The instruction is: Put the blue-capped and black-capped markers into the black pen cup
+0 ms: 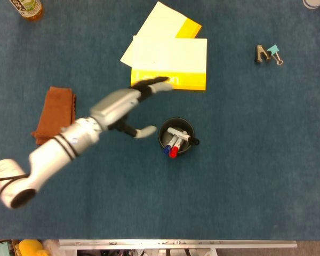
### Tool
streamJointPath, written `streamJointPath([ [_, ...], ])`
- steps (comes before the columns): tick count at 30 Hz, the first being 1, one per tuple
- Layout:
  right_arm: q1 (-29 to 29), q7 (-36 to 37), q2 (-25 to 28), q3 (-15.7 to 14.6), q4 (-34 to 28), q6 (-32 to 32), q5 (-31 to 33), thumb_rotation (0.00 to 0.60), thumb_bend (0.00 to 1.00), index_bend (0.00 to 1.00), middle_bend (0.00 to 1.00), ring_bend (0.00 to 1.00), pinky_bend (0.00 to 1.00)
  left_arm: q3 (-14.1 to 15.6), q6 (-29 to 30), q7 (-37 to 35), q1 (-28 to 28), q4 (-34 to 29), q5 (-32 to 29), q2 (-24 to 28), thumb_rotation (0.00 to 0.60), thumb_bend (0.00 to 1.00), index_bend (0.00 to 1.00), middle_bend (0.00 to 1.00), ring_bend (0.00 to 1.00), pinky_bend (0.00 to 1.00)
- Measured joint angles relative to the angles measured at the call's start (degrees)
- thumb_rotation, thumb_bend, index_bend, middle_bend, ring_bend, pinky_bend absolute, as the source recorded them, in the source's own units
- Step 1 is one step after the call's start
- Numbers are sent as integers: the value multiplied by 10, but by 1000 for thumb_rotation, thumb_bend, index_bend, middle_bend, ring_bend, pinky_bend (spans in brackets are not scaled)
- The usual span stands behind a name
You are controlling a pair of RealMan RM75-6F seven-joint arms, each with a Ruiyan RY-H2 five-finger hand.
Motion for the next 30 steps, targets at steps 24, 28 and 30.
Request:
streamJointPath([
  [24, -35, -107, -24, -25, 25, 21, 53, 600, 316, 300, 100, 0, 0, 40, 302, 327, 280, -32, -86, 124, 600, 308, 206, 13, 0, 0],
  [28, -41, -110, -31, -29, 29, 26, 52, 600, 318, 300, 100, 0, 0, 45, 340, 355, 324, -47, -91, 137, 600, 307, 211, 13, 0, 0],
  [30, -44, -112, -34, -30, 31, 30, 50, 600, 318, 300, 100, 0, 0, 50, 350, 372, 343, -57, -92, 145, 600, 307, 216, 13, 0, 0],
])
